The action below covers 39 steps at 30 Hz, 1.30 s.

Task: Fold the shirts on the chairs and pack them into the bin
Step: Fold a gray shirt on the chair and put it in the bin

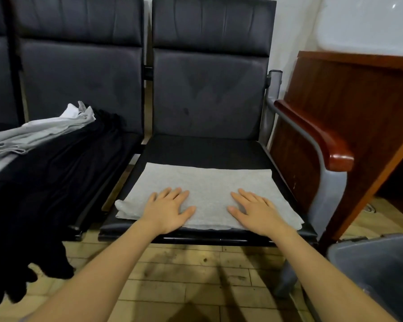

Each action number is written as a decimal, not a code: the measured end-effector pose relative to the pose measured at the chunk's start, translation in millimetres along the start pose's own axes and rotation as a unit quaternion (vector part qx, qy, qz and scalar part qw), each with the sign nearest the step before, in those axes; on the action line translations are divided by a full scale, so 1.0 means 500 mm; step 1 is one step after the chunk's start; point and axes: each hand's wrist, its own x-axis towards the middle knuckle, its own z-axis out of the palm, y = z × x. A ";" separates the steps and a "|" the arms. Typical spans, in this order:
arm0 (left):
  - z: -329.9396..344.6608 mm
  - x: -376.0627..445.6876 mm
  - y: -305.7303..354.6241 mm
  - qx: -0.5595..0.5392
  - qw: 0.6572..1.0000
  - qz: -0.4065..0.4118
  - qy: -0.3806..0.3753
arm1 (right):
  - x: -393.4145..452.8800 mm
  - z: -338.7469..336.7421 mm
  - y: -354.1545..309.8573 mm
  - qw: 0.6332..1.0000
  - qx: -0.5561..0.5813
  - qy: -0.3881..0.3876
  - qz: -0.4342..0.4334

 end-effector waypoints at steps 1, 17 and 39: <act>-0.003 -0.006 0.000 -0.003 1.000 0.002 0.009 | -0.004 -0.004 -0.004 1.000 -0.002 0.010 -0.002; -0.033 0.061 -0.081 -0.067 0.968 -0.207 0.127 | 0.087 -0.001 -0.052 0.993 0.085 0.058 -0.053; -0.105 0.050 -0.046 -0.266 0.885 0.032 0.380 | 0.120 0.006 -0.128 0.982 0.143 0.101 -0.068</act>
